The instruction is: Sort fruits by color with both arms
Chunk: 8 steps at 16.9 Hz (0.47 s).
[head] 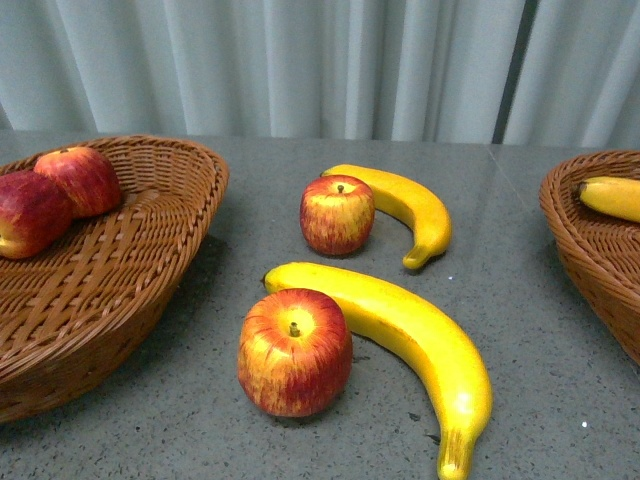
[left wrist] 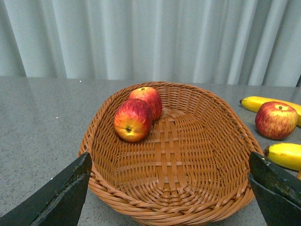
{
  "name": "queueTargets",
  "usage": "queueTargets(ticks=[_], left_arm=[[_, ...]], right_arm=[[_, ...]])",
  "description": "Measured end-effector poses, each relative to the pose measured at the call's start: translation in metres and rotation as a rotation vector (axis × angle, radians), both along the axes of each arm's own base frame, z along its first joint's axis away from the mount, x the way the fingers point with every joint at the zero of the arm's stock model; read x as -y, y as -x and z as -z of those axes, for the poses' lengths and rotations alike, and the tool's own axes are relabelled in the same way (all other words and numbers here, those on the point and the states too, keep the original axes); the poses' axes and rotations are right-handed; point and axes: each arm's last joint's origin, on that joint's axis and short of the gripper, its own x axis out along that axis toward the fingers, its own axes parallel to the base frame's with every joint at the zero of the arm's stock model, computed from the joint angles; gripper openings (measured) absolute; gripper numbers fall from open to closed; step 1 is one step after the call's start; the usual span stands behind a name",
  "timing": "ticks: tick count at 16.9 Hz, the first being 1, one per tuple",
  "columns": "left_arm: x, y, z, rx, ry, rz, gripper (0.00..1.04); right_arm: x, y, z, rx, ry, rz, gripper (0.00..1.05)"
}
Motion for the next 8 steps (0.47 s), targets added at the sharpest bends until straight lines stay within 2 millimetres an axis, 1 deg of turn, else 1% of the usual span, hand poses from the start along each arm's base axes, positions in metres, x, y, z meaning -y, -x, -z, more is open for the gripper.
queueTargets(ticks=[8], left_arm=[[0.0000,0.0000,0.0000,0.000,0.000,0.000,0.98]], right_arm=[[0.0000,0.0000,0.0000,0.000,0.000,0.000,0.98]])
